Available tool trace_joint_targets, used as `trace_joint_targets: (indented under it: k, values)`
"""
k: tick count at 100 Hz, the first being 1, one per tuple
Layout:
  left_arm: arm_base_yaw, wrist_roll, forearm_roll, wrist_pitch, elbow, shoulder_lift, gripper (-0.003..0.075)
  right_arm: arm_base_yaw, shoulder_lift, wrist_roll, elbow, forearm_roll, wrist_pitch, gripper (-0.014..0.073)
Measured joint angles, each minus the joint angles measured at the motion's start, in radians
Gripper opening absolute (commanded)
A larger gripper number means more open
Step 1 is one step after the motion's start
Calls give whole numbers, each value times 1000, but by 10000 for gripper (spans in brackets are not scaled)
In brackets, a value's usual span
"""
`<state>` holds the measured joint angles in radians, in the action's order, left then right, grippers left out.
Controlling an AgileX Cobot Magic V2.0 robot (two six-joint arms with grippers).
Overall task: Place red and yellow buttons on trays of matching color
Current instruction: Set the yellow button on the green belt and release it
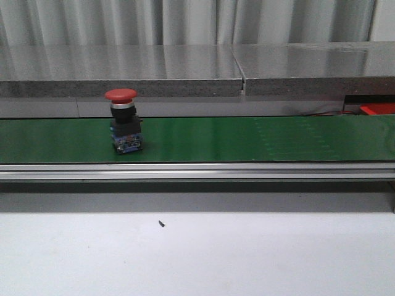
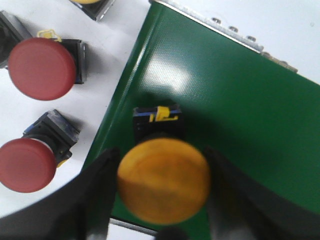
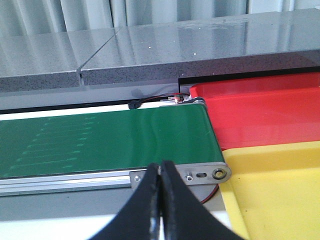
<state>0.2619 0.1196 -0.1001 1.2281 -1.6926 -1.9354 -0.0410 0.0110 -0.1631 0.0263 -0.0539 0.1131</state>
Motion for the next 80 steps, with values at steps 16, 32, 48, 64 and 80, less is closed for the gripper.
trace_joint_targets:
  k: [16, 32, 48, 64, 80]
  values:
    - [0, -36, -7, 2, 0, 2, 578, 0, 0, 0, 0, 0, 0, -67]
    - [-23, -65, -8, -20, 0, 54, 538, 0, 0, 0, 0, 0, 0, -67]
    - [-86, -113, -3, -53, 0, 177, 315, 0, 0, 0, 0, 0, 0, -67]
    - [-171, -147, -3, -74, 46, 315, -1, 0, 0, 0, 0, 0, 0, -67]
    - [-227, -159, -6, -112, 148, 441, -18, 0, 0, 0, 0, 0, 0, -67]
